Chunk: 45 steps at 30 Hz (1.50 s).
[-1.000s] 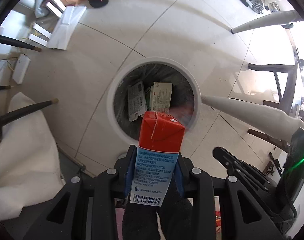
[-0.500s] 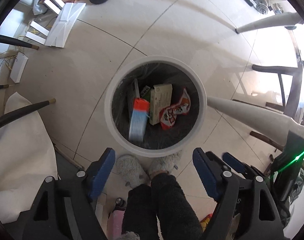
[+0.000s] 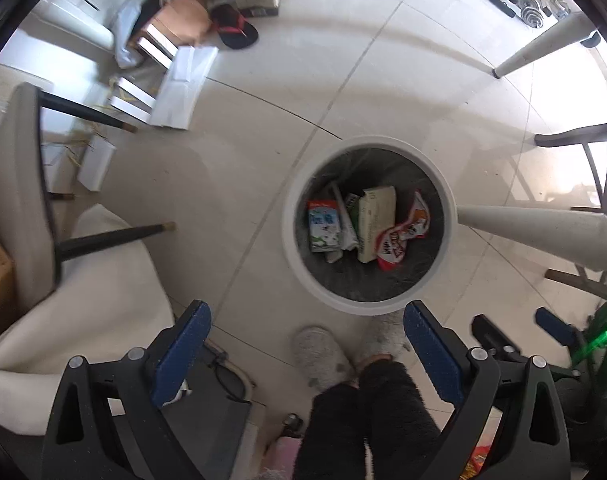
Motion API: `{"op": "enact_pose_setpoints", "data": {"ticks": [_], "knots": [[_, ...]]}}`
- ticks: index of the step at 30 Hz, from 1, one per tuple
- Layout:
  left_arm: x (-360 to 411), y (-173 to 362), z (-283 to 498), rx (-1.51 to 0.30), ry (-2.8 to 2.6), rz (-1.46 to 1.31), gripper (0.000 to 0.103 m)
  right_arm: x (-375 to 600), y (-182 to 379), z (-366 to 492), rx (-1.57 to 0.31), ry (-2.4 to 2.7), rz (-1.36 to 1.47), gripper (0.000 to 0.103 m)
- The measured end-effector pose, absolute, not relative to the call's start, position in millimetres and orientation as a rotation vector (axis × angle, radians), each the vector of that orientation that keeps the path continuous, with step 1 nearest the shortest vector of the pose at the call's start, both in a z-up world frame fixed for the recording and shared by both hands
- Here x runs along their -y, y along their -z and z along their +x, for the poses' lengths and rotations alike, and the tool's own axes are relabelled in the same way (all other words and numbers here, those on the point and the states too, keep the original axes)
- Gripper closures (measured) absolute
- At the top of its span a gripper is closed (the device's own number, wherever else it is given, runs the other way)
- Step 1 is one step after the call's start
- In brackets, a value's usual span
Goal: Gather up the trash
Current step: 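Open both tools over the bin to drop carton and wrapper, then move both tools back up over the table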
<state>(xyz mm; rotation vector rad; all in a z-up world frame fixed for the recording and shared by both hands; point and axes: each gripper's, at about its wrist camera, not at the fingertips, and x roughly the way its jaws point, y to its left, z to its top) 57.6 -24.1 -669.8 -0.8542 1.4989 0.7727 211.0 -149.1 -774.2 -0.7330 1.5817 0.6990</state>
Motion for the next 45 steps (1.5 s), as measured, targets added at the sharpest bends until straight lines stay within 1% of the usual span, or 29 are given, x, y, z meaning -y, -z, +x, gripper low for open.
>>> {"op": "enact_pose_setpoints", "data": {"ticks": [10, 19, 32, 36, 40, 45], "knots": [[46, 612, 30, -1.486, -0.808, -0.819, 0.004, 159, 705, 192, -1.546, -0.727, -0.721, 0.002], [76, 530, 16, -1.443, -0.788, -0.812, 0.004, 184, 609, 181, -1.511, -0.747, -0.706, 0.002], [109, 386, 6, -1.322, -0.789, -0.731, 0.004, 227, 427, 174, -1.45, -0.778, -0.595, 0.002], [110, 335, 6, -1.27, -0.895, -0.648, 0.004, 232, 370, 181, -1.425, -0.837, -0.523, 0.002], [98, 287, 17, -1.173, -0.959, -0.589, 0.004, 232, 310, 200, -1.342, -0.904, -0.403, 0.002], [62, 233, 65, -1.047, -0.994, -0.512, 0.004, 211, 250, 229, -1.198, -0.996, -0.292, 0.002]]}}
